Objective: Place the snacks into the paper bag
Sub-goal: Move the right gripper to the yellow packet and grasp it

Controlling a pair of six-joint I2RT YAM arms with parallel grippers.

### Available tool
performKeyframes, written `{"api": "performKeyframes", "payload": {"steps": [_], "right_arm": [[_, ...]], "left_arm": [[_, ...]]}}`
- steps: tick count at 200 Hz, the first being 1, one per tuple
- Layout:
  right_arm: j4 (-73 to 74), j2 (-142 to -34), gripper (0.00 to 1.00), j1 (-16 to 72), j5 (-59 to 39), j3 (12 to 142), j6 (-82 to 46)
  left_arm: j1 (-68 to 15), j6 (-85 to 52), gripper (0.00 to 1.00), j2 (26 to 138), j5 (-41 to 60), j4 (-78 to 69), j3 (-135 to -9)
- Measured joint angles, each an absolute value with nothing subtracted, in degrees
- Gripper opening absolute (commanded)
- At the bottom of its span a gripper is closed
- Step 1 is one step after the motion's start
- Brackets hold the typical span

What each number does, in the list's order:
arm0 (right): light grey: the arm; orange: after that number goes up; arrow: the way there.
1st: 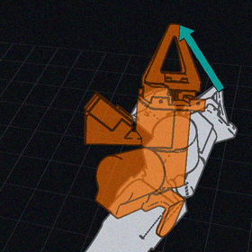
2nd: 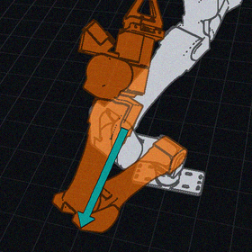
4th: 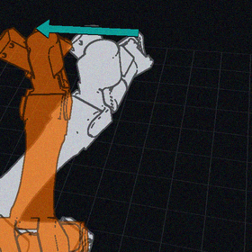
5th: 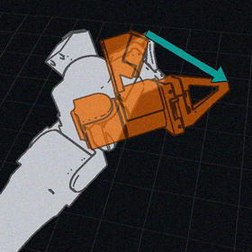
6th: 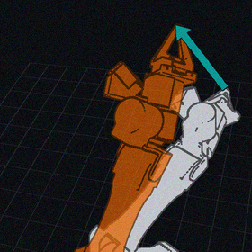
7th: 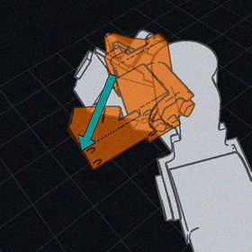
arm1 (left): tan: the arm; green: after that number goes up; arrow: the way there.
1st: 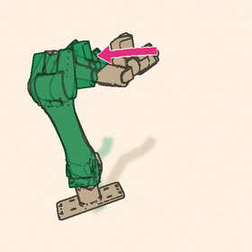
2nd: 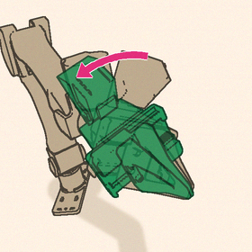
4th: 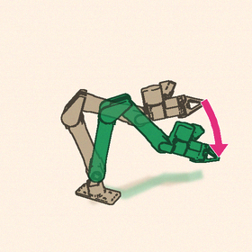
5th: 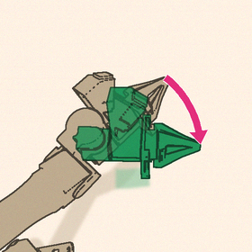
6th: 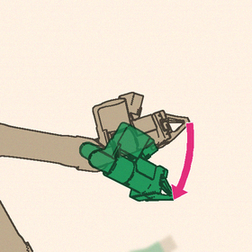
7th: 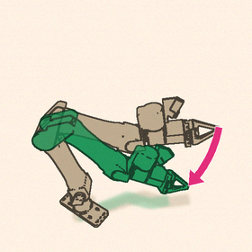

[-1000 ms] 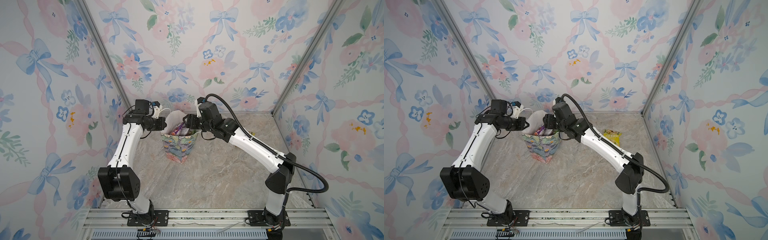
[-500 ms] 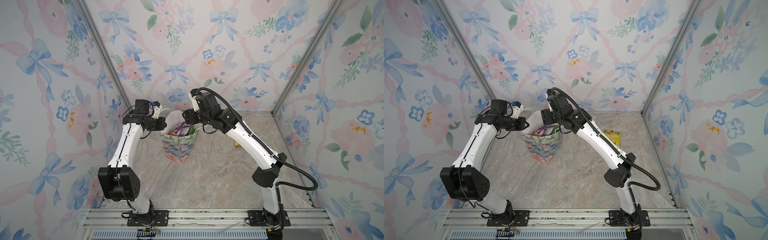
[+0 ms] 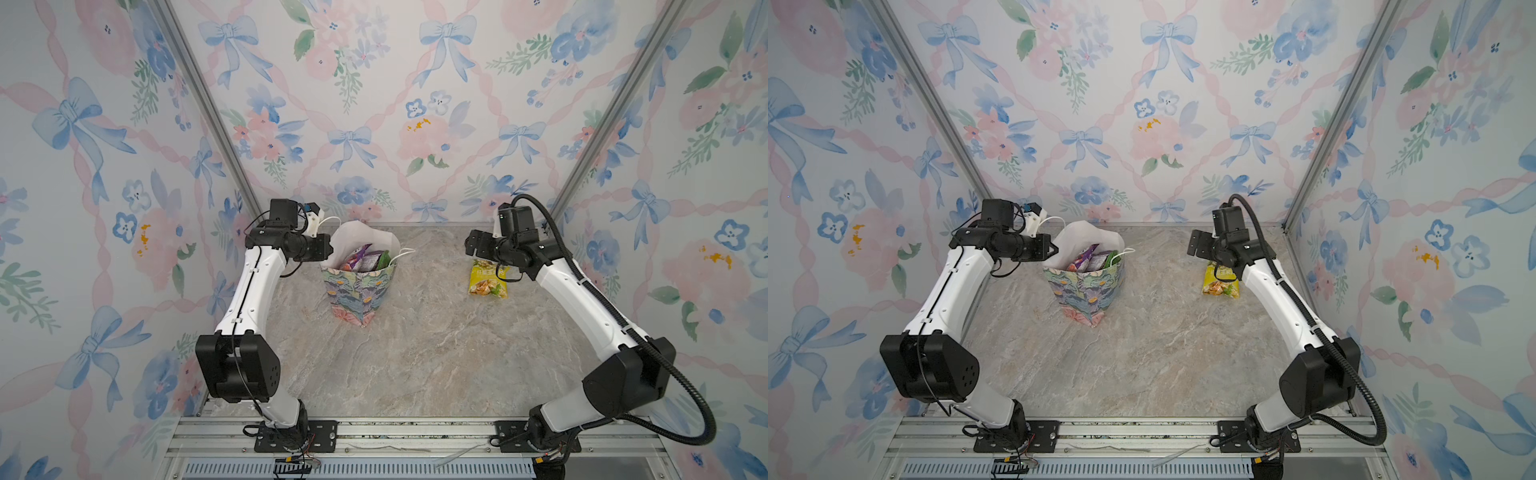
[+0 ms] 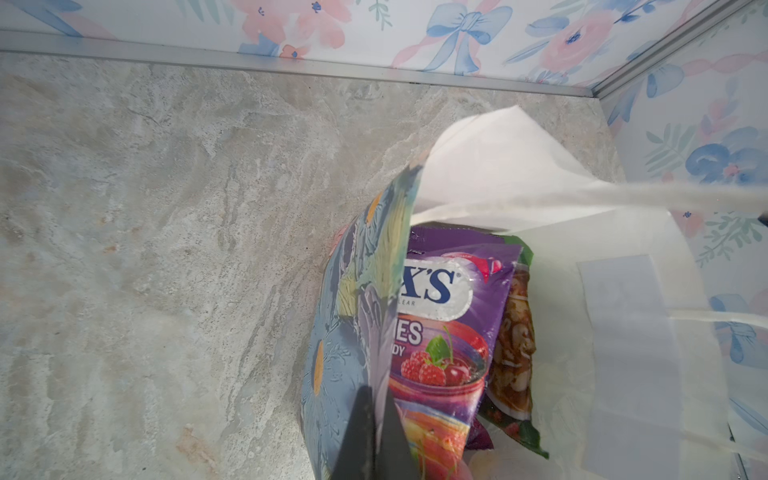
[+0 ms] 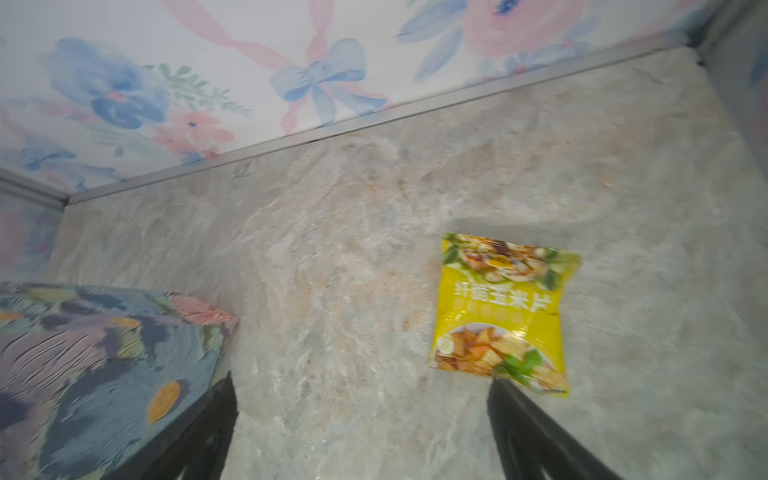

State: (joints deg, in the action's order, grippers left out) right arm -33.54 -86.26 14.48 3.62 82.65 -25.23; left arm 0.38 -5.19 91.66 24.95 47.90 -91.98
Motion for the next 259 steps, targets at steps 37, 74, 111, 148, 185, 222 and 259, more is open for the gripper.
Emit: {"api": "performKeyframes", "payload": {"steps": [37, 74, 111, 148, 185, 222, 259], "right_arm": [[-28.8, -84.3, 0.89, 2.9, -0.7, 71.7, -27.1], [-26.8, -88.2, 0.84, -2.4, -3.9, 68.1, -27.5], [-24.1, -95.3, 0.8, -3.4, -6.9, 68.3, -27.4], [-22.9, -103.5, 0.66, -4.1, -9.6, 69.9, -26.5], [-21.5, -107.3, 0.46, -4.1, -11.6, 70.4, -27.3], [-19.5, -107.3, 0.27, -4.1, -13.1, 70.4, -27.4], [-18.4, -107.1, 0.04, -4.1, -14.4, 70.3, -28.2]], "left_arm": [[0.4, -5.2, 0.0, 91.7, 25.0, 47.9, -92.0], [0.4, -5.2, 0.0, 91.7, 24.9, 47.9, -92.0], [0.4, -5.2, 0.0, 91.7, 24.9, 47.9, -92.0], [0.4, -5.2, 0.0, 91.7, 24.9, 47.9, -92.0], [0.4, -5.2, 0.0, 91.7, 24.9, 47.9, -92.0], [0.4, -5.2, 0.0, 91.7, 24.9, 47.9, -92.0], [0.4, -5.2, 0.0, 91.7, 24.9, 47.9, -92.0]]}}
